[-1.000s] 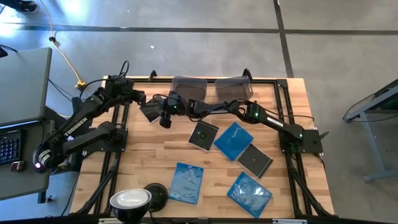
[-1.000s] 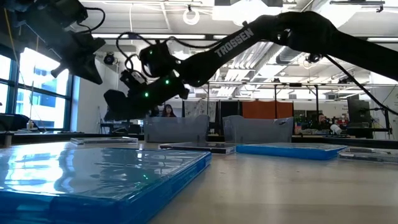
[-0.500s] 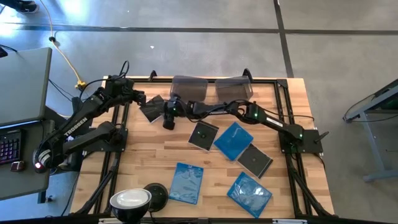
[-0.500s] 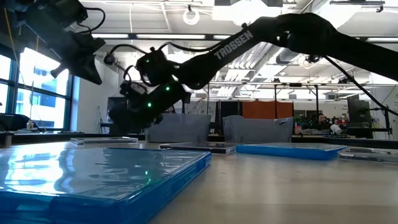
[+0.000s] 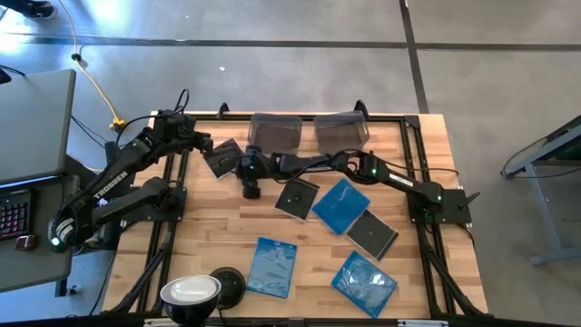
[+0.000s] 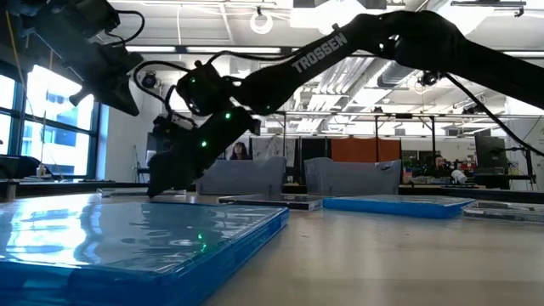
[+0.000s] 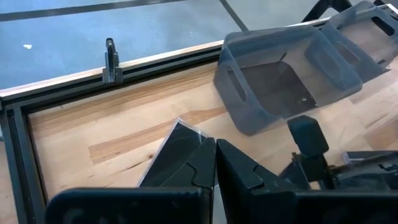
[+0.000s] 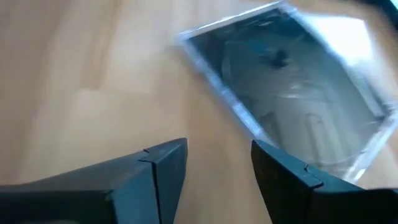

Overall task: Pick & place jewel cases by type
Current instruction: Put the top left black cd case into the left black bin

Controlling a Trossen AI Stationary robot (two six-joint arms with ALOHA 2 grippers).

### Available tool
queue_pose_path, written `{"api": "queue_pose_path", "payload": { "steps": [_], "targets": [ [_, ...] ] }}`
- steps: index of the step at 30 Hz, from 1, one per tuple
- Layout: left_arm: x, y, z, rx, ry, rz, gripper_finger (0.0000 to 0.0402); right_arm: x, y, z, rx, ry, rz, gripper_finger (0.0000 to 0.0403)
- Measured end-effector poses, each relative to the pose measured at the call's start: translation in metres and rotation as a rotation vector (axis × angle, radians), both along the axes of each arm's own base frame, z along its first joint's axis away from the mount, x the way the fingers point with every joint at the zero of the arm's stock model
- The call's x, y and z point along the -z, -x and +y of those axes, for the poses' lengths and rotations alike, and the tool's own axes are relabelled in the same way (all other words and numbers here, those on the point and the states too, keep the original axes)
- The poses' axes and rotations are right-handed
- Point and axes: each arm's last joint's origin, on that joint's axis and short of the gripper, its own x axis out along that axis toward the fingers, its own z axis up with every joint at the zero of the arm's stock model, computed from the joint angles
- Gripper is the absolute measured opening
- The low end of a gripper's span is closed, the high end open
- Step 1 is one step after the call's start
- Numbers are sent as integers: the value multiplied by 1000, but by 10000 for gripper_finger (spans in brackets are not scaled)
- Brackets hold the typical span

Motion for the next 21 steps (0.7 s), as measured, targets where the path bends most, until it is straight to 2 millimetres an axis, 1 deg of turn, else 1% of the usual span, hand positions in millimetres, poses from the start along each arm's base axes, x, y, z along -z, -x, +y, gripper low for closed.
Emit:
{"api": "queue_pose_path", "payload": {
  "steps": [4,7,9,11,12,13,15,17,19,21],
  "targets": [
    [0,0,0,-2,-2,1,14,-8,4,4,-86,-63,68,177],
    [0,0,0,-4,-2,3,14,-14,-1,9,-127,-19,16,177],
    [0,0,0,-5,-5,3,14,-26,-9,11,-127,37,-126,177],
    [0,0,0,-4,-9,1,14,-41,-17,11,-134,50,-315,177],
    [-1,0,0,-4,-9,1,14,-46,-20,10,-138,40,-389,177],
    [-1,0,1,-4,-9,1,14,-46,-21,8,-129,25,-429,177],
    [-1,0,0,-4,-9,1,14,-33,-22,1,-74,1,-423,177],
    [-1,0,0,-4,-9,0,14,-9,-20,-9,-20,-17,-360,177],
    [-1,0,1,-5,-11,-2,14,11,-18,-18,-3,-49,-332,177],
    [-1,0,1,-5,-12,-3,14,23,-17,-24,5,-66,-329,177]
  ]
}}
